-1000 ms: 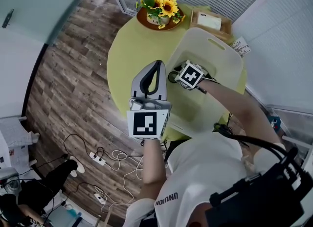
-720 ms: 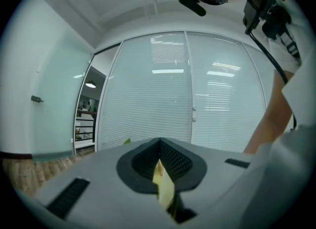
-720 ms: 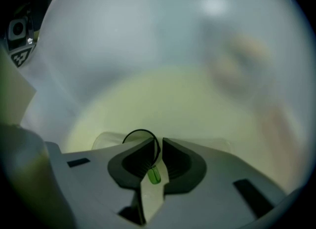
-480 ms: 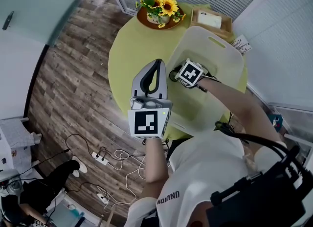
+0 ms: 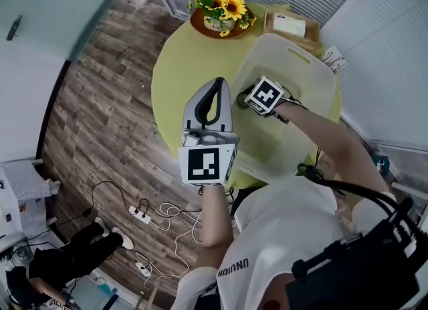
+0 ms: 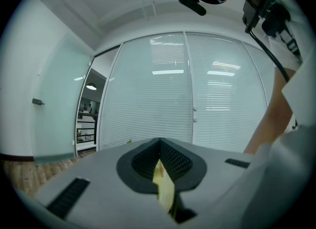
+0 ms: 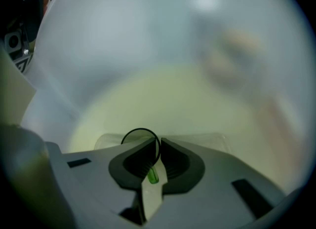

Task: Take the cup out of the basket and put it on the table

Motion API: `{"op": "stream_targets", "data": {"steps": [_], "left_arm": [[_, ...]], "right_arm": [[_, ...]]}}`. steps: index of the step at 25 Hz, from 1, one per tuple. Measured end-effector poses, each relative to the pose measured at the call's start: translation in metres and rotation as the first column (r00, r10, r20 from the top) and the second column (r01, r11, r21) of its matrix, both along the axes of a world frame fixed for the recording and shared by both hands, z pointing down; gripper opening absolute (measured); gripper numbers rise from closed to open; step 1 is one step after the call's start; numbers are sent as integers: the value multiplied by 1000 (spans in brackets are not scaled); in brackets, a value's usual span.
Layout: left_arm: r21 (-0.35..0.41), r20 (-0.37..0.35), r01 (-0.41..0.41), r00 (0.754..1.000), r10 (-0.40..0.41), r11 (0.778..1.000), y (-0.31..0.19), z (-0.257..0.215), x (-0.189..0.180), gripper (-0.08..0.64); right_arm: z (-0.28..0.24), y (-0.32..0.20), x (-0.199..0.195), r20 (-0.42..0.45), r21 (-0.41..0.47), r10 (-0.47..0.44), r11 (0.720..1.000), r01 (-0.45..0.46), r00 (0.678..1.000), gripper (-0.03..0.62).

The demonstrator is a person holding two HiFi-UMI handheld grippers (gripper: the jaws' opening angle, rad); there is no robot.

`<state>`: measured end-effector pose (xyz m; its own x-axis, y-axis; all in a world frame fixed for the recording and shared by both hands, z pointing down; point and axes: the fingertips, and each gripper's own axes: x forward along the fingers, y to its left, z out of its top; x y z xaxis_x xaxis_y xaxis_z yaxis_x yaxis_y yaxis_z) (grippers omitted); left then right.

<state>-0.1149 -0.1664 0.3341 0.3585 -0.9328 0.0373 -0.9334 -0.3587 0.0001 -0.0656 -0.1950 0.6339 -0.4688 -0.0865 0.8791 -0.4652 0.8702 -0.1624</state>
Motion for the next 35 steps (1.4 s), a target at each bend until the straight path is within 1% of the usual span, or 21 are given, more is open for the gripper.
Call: {"op": "stream_targets", "data": {"steps": [8, 15, 19, 21, 25, 31, 35], "left_arm": [[14, 6, 8, 1000, -8, 1000, -1, -1, 0, 14], [31, 12, 20, 1000, -20, 999, 4, -8, 3, 14], [42, -12, 37, 999, -36, 998, 6, -14, 1, 14], [45, 5, 38, 999, -38, 998, 6, -13, 1, 14], [42, 12, 38, 999, -39, 998, 5, -13, 1, 14], [46, 15, 32, 999, -33, 998, 8, -16, 4, 14], [51, 15, 37, 999, -38, 998, 10, -19, 3, 14]], "right_arm": [[-11, -7, 2, 31, 13, 2, 1000, -3, 1000, 46], [-21, -5, 9, 43, 11, 25, 1000, -26, 999, 44], [-27, -6, 10, 66, 7, 51, 999, -51, 997, 44], [-32, -8, 10, 82, 7, 60, 998, -61, 995, 44], [-43, -10, 11, 101, 23, 60, 998, -63, 993, 44], [-59, -12, 12, 130, 71, 45, 996, -54, 990, 44], [-69, -13, 14, 156, 85, 59, 994, -73, 986, 44]]}}
